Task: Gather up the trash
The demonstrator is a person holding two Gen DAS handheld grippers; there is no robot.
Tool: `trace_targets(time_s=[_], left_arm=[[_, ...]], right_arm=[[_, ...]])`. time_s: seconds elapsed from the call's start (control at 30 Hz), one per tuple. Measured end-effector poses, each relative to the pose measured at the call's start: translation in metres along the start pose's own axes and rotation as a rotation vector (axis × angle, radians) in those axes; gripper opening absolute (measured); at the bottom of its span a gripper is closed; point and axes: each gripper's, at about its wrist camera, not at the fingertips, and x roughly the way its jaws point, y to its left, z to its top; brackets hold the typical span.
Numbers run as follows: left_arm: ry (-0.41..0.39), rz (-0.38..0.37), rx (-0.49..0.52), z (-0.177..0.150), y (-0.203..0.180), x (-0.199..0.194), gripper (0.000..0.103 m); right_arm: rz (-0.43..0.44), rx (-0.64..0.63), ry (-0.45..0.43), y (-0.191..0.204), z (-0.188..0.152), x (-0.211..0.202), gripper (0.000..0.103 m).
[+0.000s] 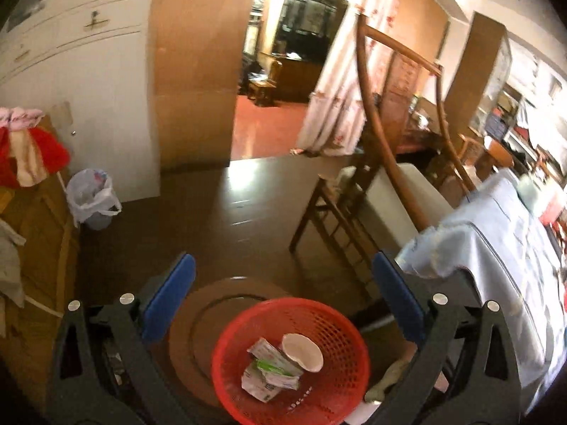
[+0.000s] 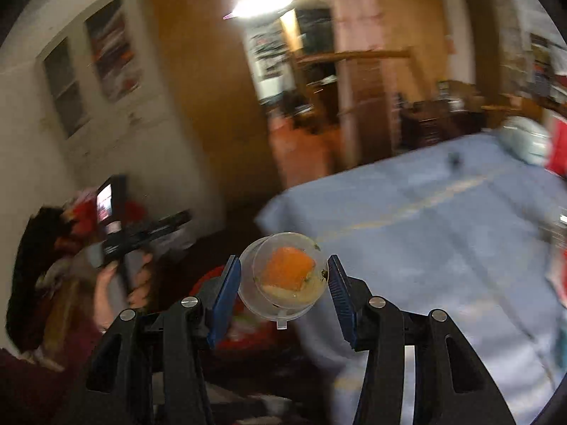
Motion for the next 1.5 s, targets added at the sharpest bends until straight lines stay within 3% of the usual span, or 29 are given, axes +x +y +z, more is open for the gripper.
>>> trace_targets(time_s=[0.07,0.13,0.3,0.43,0.87,1.03,1.17,1.33,1.5], left_arm=[[-0.001,-0.004,-0.036,0.002,0.012,0.0,0.096],[-0.003,-0.002,-0.076,0.005,0.026,0.001,0.096],[-0.012,-0.009,-0.13,0.011,0.04,0.0,0.096],[0.011,-0.056,-0.133,0.007,0.032,0.003,0.096],[0.073,-0.136,0.04,-0.006,-0.042,-0.018,0.096],[0.079,-0.173,0.122,-0.009,-0.084,-0.032,0.096],[0.09,-0.247,0.208,-0.01,-0.132,-0.041,0.096],[0.112,-0.353,0.348,-0.018,-0.213,-0.051,0.096],[0.186,-0.502,0.484,-0.035,-0.306,-0.053,0.096]], right_arm=[[0.066,-0.028,0.042,0.025,0.009,0.027,0.05],[0.096,-0.06,0.066,0.045,0.017,0.047,0.069],[0.072,-0.103,0.035,0.055,0.021,0.042,0.07],[-0.016,-0.065,0.013,0.026,0.017,0.02,0.071],[-0.271,0.098,-0.117,-0.086,-0.018,-0.089,0.073],[-0.378,0.169,-0.158,-0.133,-0.046,-0.142,0.074],[-0.476,0.231,-0.2,-0.167,-0.075,-0.19,0.075],[-0.605,0.314,-0.228,-0.211,-0.107,-0.239,0.078],[-0.718,0.445,-0.242,-0.272,-0.143,-0.279,0.078]])
